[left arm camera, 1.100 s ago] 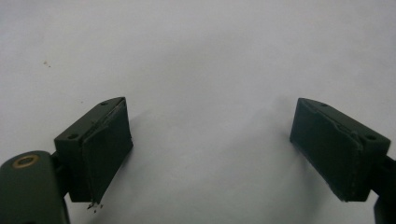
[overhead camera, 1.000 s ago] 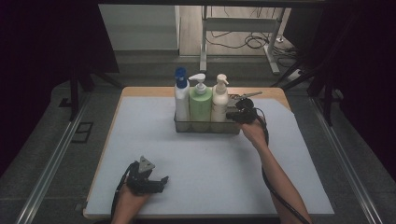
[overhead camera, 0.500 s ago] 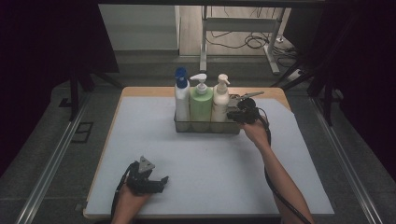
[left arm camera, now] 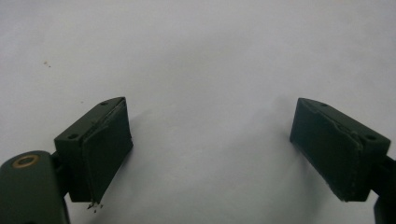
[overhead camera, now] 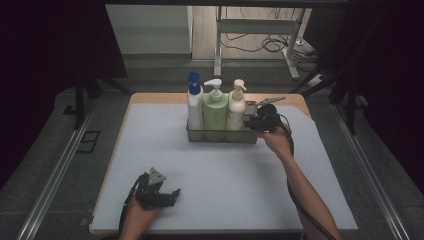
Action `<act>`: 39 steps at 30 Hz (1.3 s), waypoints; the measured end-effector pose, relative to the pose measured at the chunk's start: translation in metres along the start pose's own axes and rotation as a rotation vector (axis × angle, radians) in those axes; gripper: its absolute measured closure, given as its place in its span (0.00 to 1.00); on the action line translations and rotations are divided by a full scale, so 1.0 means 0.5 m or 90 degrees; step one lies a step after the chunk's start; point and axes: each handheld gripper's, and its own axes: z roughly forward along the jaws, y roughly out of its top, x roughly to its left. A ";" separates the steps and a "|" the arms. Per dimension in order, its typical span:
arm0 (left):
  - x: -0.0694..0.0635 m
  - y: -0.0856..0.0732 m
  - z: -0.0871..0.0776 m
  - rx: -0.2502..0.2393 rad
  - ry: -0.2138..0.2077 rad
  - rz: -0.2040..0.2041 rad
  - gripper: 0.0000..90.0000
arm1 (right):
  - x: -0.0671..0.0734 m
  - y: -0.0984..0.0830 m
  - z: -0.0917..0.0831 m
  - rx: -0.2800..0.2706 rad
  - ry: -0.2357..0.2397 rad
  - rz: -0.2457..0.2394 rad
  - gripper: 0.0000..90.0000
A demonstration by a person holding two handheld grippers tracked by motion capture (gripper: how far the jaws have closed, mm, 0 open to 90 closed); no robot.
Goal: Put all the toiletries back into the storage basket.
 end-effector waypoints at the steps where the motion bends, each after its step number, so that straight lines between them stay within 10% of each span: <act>1: 0.000 0.000 0.000 0.000 0.000 0.000 0.14 | 0.000 0.000 -0.002 0.000 -0.002 -0.002 0.66; 39: 0.000 0.000 0.000 -0.001 -0.001 0.000 0.14 | 0.038 -0.021 -0.076 -0.015 0.018 -0.060 0.29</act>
